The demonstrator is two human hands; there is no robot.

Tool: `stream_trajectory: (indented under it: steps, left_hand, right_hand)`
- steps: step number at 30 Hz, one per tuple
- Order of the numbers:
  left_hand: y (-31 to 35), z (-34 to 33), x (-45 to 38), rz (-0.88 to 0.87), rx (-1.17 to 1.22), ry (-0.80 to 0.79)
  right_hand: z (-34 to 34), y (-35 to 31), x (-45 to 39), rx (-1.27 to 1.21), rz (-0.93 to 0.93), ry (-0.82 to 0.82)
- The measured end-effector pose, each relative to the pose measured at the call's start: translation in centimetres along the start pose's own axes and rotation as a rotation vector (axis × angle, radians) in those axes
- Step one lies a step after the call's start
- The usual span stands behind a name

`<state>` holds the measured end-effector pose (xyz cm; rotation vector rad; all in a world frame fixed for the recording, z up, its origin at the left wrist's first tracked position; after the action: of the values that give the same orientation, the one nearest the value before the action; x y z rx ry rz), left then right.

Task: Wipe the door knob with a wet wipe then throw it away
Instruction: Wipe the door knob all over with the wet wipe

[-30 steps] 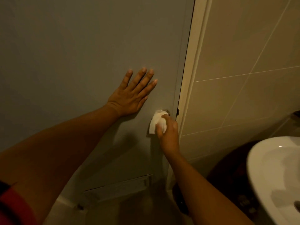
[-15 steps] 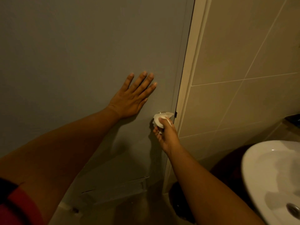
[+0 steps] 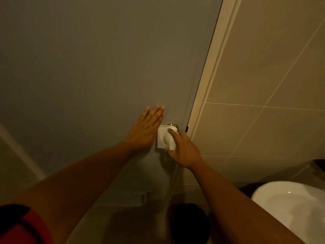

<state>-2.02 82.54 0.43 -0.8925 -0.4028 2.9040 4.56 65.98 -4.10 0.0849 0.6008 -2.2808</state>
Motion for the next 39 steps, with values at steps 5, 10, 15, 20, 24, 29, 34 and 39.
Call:
stream_trajectory:
  steps: [5, 10, 15, 20, 24, 29, 34, 39]
  left_hand:
    - [3.8, -0.8, 1.2, 0.274, 0.136, -0.072]
    - [6.5, -0.4, 0.2, 0.614, 0.270, -0.027]
    - [8.4, -1.6, 0.8, 0.756, 0.442, -0.009]
    - [9.5, -2.7, 0.4, 0.836, 0.655, -0.066]
    - [9.8, -2.8, -0.4, 0.913, 0.661, -0.042]
    - [9.4, -3.5, -1.9, 1.134, 0.774, -0.014]
    - [9.9, -4.4, -1.9, 1.565, 1.141, 0.109]
    - [12.4, -5.6, -2.5, 1.808, 2.110, 0.705]
  right_hand:
    - [1.1, 1.8, 0.7, -0.033, 0.152, -0.041]
    - [2.1, 2.6, 0.4, -0.176, 0.184, -0.071]
    - [3.2, 3.6, 0.2, -0.285, 0.179, -0.050]
    - [5.9, 4.9, -1.0, -0.036, 0.234, 0.051]
    - [8.4, 4.6, -2.2, 0.085, 0.347, 0.241]
    - [10.9, 2.9, -4.5, 0.219, 0.546, 0.344]
    - [12.2, 2.7, -6.2, 0.373, 0.692, 0.356]
    - [11.8, 3.4, -6.9, 0.456, 0.754, 0.374]
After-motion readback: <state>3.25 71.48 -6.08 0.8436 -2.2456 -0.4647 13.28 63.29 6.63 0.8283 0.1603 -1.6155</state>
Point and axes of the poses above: each hand's wrist, its own x-axis away from the middle knuckle, its own z-axis out of the back of the hand, y = z × x, the point moved 3 cm from there along -x, towards the middle knuckle, and after that the axes turned 3 degrees about y, right-handed, at the moved point
